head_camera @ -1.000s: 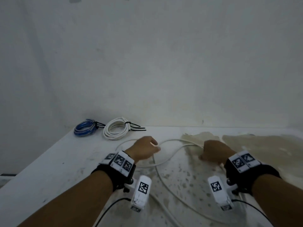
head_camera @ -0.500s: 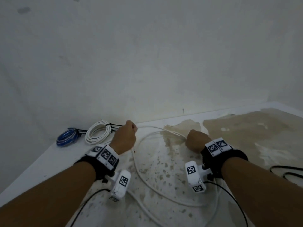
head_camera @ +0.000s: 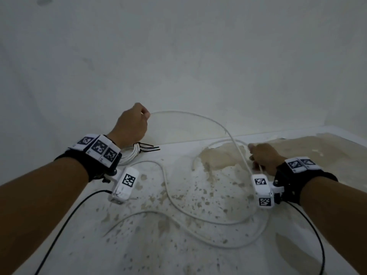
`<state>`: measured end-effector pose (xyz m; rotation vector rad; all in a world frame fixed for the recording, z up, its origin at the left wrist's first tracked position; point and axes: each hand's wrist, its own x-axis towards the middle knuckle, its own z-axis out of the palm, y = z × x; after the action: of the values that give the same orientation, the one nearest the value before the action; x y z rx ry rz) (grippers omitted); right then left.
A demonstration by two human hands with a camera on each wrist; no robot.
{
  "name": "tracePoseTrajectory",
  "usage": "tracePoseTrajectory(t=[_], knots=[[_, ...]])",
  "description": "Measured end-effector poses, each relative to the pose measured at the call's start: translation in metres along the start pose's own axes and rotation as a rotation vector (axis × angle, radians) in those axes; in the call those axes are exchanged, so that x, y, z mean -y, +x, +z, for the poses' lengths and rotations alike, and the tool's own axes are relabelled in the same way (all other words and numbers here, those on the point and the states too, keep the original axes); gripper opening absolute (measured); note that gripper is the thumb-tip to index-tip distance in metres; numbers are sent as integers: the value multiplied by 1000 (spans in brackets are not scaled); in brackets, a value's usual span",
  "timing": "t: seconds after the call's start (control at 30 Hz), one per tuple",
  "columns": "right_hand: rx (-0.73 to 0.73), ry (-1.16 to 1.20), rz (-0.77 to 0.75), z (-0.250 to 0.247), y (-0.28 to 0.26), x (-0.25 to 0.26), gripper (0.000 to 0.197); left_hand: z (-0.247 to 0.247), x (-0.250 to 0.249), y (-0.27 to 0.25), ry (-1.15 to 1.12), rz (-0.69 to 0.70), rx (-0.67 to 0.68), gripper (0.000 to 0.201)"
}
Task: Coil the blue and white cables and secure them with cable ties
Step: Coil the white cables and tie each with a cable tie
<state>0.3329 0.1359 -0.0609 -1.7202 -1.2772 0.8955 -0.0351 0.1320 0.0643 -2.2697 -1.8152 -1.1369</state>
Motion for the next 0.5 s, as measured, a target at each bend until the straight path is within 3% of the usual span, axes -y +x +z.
tracePoseTrajectory(t=[0.1, 0.2, 0.33, 0.5], knots=[[-83, 307, -129, -9, -7, 32, 31, 16, 13, -12, 152, -11, 179, 16], [-42, 388, -291, -19, -21, 74, 32, 34, 21, -24, 154, -52, 285, 16], [-47, 409, -426, -28, -34, 110, 32, 41, 18, -32, 158, -38, 330, 20], [-137, 675, -515, -41, -48, 134, 33, 48, 14, -39, 175, -28, 356, 22]])
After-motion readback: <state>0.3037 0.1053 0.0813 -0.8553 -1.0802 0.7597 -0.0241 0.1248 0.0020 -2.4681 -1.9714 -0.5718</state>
